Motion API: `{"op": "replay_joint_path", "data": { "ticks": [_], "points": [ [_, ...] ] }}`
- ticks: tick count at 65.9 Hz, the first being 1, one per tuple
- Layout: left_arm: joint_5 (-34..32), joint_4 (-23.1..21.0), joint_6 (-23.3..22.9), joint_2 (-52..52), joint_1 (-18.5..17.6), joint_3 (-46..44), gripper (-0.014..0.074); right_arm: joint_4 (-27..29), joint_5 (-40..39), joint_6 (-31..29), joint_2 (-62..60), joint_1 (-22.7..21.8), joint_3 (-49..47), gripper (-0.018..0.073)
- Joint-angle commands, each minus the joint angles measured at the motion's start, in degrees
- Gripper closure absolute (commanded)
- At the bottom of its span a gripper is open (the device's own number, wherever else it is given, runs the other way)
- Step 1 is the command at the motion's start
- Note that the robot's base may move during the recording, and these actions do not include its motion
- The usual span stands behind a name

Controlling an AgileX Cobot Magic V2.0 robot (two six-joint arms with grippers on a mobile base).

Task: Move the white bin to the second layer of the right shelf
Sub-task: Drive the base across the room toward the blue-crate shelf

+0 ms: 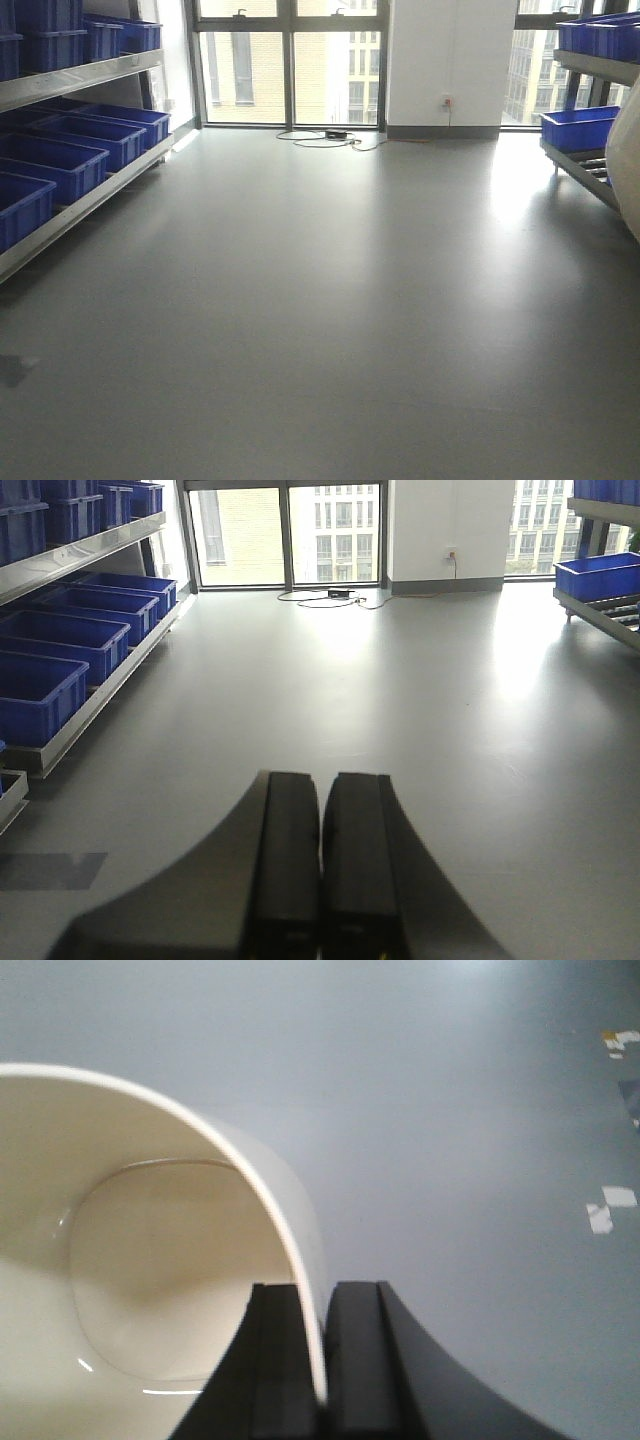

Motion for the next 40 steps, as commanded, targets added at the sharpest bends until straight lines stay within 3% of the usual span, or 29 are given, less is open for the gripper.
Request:
{"op": "replay_joint_path", "data": {
  "ticks": [1,40],
  "points": [
    [-5.0,0.0,-0.3,-0.9,-0.2,2.1,0.0512,0.7,-4.7,0.3,-0.1,-0.3,-1.8,0.0511],
    [-5.0,0.0,-0.3,-0.9,-0.2,2.1,0.0512,0.7,-4.7,0.3,-0.1,-0.3,-1.8,0.0511]
  ]
}}
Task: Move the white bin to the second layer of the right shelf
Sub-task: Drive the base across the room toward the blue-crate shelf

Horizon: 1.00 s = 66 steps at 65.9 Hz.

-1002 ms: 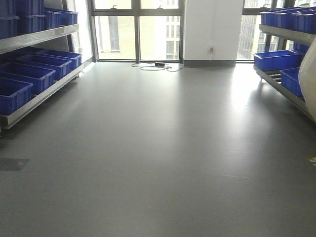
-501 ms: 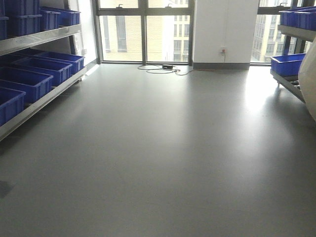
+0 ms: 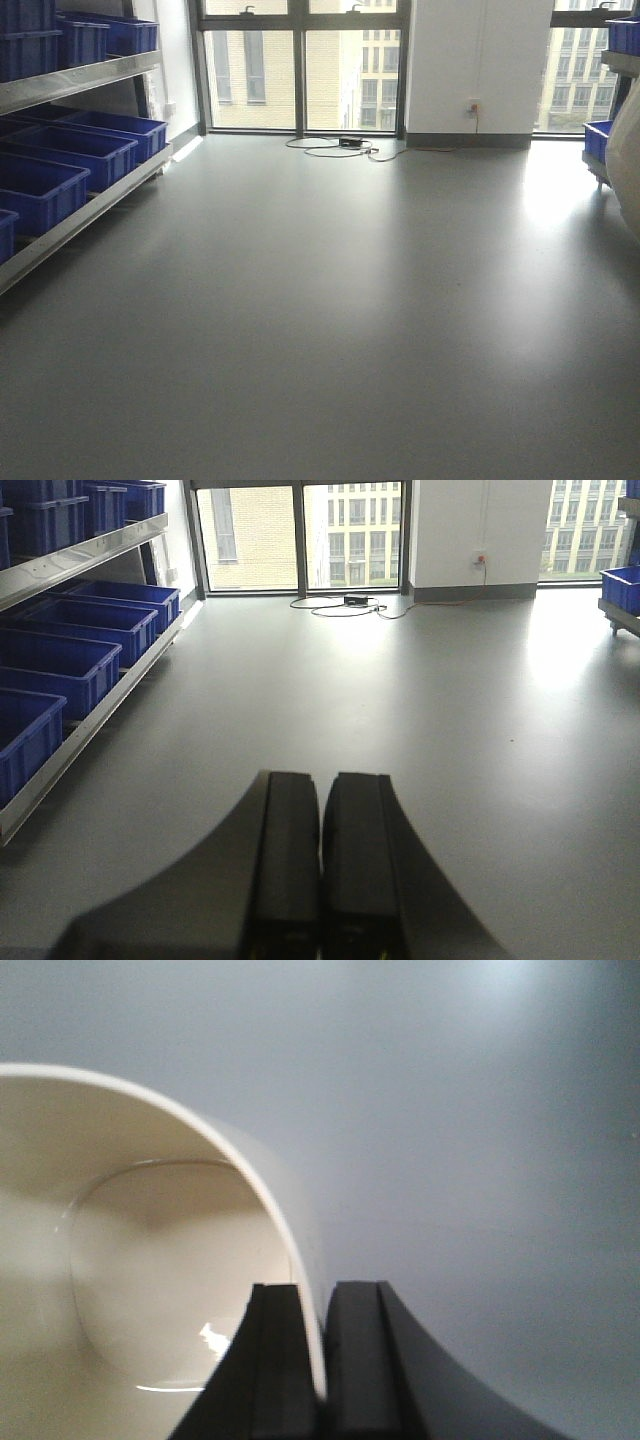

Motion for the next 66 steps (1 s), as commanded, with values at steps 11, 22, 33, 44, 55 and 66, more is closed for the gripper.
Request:
{"op": "replay_joint_path", "data": {
  "ticks": [11,22,33,44,55,66],
  "points": [
    [-5.0,0.0,-0.3,-0.9,-0.2,2.1,0.0512,0.7,-4.7,0.3,-0.1,-0.3,-1.8,0.0511],
    [-5.0,0.0,-0.3,-0.9,-0.2,2.1,0.0512,0.7,-4.7,0.3,-0.1,-0.3,-1.8,0.0511],
    [-5.0,0.0,-0.3,-0.9,-0.2,2.1,0.0512,0.7,-4.7,0.3,-0.1,-0.3,-1.8,0.0511],
    [-5.0,0.0,-0.3,-0.9,-0.2,2.1,0.0512,0.7,-4.7,0.3,-0.1,-0.3,-1.8,0.0511],
    [-5.0,0.0,-0.3,-0.9,-0.2,2.1,0.0512,0.7,-4.7,0.3,-0.1,-0.3,-1.8,0.0511],
    [-5.0,0.0,-0.3,-0.9,-0.2,2.1,0.0512,0.7,-4.7,0.3,-0.1,-0.3,-1.8,0.0511]
  ]
}}
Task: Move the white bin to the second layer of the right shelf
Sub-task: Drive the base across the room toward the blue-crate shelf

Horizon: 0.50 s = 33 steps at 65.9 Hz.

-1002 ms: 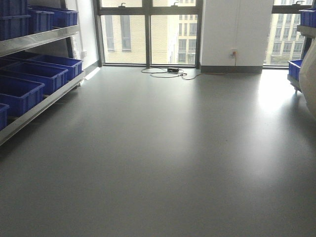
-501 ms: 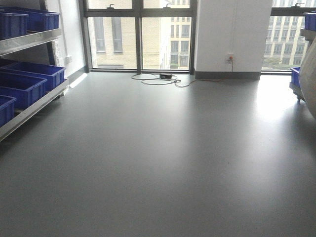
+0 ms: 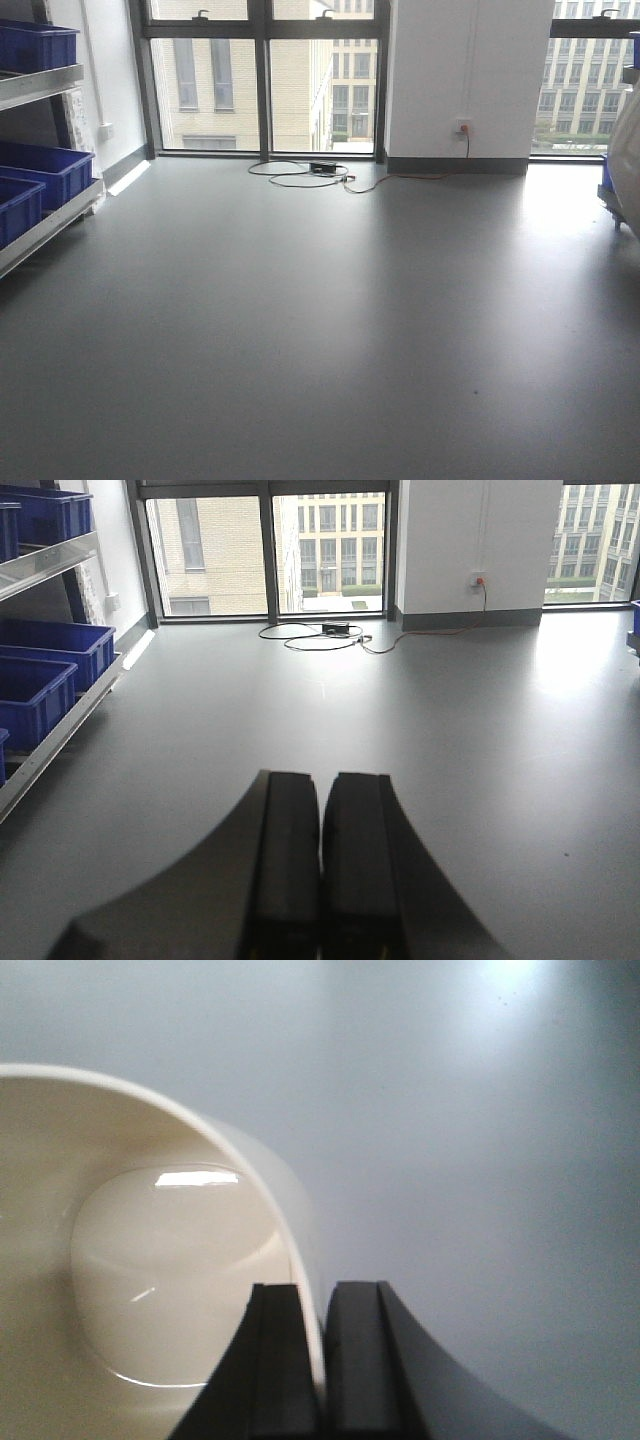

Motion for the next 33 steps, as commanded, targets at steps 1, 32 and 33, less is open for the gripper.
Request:
{"op": "replay_joint_path", "data": {
  "ticks": [1,32,33],
  "points": [
    [-5.0,0.0,-0.3,-0.9,-0.2,2.1,0.0512,0.7,-4.7,0.3,-0.1,-0.3,-1.8,0.0511],
    [-5.0,0.0,-0.3,-0.9,-0.2,2.1,0.0512,0.7,-4.7,0.3,-0.1,-0.3,-1.8,0.0511],
    [-5.0,0.0,-0.3,-0.9,-0.2,2.1,0.0512,0.7,-4.7,0.3,-0.1,-0.3,-1.8,0.0511]
  ]
}}
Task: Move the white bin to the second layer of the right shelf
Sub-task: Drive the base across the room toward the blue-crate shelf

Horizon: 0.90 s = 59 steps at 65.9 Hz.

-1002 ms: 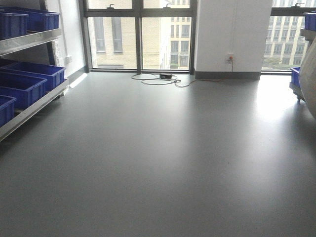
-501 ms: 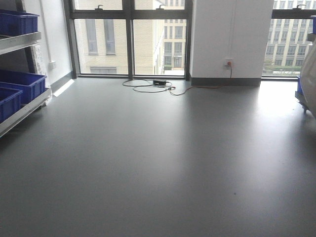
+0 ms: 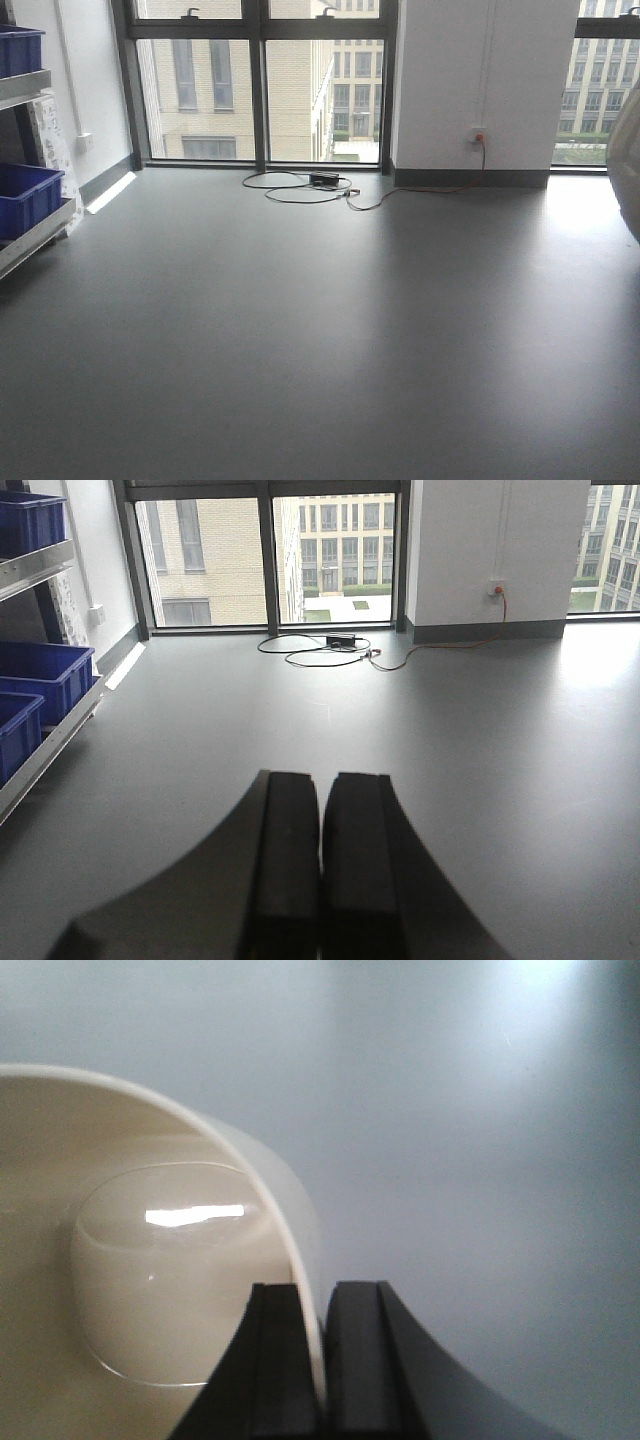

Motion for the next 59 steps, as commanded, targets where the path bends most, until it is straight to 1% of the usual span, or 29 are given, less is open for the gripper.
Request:
{"op": "replay_joint_path", "data": {
  "ticks": [1,59],
  "points": [
    [-5.0,0.0,-0.3,-0.9,-0.2,2.1,0.0512,0.7,-4.7,0.3,-0.1,-0.3,-1.8,0.0511],
    [-5.0,0.0,-0.3,-0.9,-0.2,2.1,0.0512,0.7,-4.8,0.3,-0.1,-0.3,-1.8,0.0511]
  ]
}}
